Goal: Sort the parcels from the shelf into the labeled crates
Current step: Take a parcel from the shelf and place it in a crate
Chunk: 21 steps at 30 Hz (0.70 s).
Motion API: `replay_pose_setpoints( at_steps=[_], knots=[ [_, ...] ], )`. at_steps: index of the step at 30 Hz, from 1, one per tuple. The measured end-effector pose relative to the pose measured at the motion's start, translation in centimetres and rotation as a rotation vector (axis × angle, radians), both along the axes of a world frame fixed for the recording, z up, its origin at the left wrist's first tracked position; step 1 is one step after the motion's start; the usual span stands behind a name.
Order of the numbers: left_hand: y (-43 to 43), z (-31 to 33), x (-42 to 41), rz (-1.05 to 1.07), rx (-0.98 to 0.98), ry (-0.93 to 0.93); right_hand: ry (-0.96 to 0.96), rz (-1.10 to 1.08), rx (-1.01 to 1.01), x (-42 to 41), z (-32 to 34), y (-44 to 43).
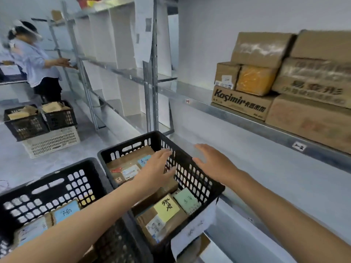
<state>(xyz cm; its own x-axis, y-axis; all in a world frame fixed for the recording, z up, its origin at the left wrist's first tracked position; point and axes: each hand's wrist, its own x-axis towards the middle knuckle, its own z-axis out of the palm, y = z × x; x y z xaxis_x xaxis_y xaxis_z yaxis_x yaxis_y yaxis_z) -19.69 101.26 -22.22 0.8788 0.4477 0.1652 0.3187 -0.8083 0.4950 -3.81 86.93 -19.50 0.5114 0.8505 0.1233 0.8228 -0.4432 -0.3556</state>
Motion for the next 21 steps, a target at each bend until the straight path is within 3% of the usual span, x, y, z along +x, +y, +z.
replay_pose_setpoints(
  at_steps=[11, 21],
  knots=[
    [-11.3, 1.9, 4.4, -0.361, -0.013, -0.151, -0.06, -0.356, -0.048, -1.8, 1.9, -16.7],
    [-24.2, 6.3, 8.7, -0.584, 0.006, -0.324, -0.085, -0.639, 0.049, -2.4, 6.5, -30.6]
  ],
)
